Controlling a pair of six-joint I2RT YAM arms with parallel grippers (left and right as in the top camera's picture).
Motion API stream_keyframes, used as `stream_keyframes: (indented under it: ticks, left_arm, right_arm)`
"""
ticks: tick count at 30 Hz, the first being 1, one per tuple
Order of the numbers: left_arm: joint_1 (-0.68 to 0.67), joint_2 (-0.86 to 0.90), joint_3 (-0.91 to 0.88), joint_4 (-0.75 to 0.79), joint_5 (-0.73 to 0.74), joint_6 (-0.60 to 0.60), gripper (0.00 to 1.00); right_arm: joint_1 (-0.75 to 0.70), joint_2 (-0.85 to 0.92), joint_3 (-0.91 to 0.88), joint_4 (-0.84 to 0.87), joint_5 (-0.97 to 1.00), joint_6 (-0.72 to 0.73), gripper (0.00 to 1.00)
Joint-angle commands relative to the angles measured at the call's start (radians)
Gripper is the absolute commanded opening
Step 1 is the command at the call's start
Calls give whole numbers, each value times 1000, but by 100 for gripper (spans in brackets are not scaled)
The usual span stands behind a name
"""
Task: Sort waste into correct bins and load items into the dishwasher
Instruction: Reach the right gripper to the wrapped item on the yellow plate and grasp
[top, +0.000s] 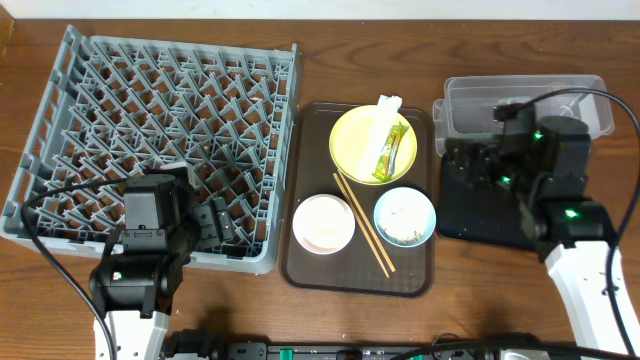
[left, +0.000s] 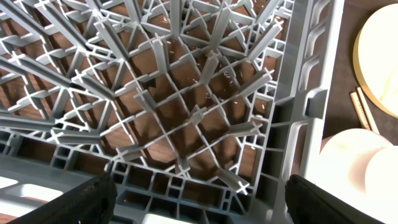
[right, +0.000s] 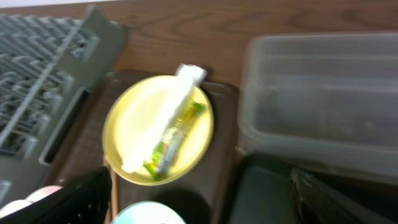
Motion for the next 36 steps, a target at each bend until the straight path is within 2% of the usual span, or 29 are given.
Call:
stream_keyframes:
  ticks: [1, 7, 13, 17, 25, 29, 33, 34, 36]
  left_arm:
    - [1, -1, 21, 0, 10, -2, 89]
    - [1, -1, 21, 1, 9, -2, 90]
    - [1, -1, 21, 1, 9, -2, 90]
    - [1, -1, 21, 1, 9, -2, 90]
    - [1, 0, 21, 1, 9, -2, 89]
    - [1, 0, 21, 0, 9, -2, 90]
    - [1, 0, 20, 0, 9, -2, 89]
    - [1, 0, 20, 0, 9, -2, 90]
    - [1, 0, 20, 0, 9, -2, 89]
  right_arm:
    - [85, 30, 29, 35, -13, 13, 87]
    - [223, 165, 202, 2, 145, 32, 86]
    - [292, 406, 381, -44, 203, 81, 84]
    - [317, 532, 392, -25, 243, 169, 80]
    - [368, 741, 392, 23, 242, 239, 76]
    - [387, 813, 392, 33, 242, 301, 71]
    - [391, 855, 392, 29, 243, 348, 55]
    - [391, 855, 392, 29, 242, 358, 47]
    - [391, 851, 392, 32, 242, 365, 24]
